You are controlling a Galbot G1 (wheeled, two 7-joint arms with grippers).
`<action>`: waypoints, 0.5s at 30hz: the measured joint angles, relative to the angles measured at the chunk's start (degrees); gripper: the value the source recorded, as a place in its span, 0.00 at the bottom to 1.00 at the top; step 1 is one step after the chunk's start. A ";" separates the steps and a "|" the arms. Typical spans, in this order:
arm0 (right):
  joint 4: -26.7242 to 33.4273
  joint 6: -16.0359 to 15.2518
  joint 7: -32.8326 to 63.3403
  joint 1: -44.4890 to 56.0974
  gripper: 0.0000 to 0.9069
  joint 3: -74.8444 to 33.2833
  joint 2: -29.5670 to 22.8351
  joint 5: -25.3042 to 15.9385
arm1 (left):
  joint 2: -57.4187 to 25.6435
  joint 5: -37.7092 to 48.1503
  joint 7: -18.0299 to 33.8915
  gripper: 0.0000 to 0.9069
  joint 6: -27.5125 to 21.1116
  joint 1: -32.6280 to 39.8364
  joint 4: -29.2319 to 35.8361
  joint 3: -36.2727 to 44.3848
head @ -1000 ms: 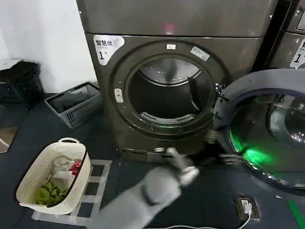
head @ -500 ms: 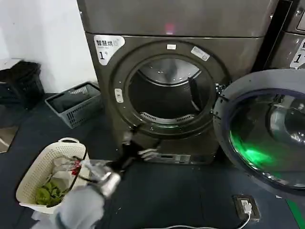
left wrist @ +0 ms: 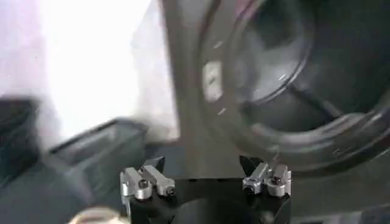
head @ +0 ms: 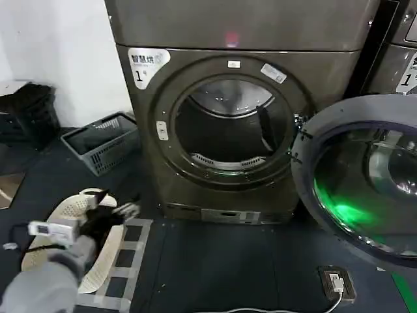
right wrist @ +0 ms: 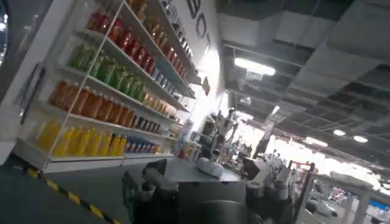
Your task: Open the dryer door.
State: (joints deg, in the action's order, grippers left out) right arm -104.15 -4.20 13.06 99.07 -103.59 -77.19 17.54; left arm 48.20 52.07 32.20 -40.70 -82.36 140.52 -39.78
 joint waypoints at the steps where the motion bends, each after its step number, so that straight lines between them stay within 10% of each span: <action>1: -0.03 0.00 -0.04 0.00 1.00 0.26 0.01 0.38 | 0.29 1.76 0.99 1.00 -0.64 -1.22 0.05 -1.87; 15: -1.07 1.59 0.17 0.72 1.00 0.94 -0.47 5.69 | -3.34 33.87 22.79 1.00 -1.53 -7.91 -0.88 -17.67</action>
State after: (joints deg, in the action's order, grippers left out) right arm -105.22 -2.62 13.23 99.79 -102.66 -77.66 23.23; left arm 44.86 85.94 54.99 -42.23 -90.27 139.64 -57.45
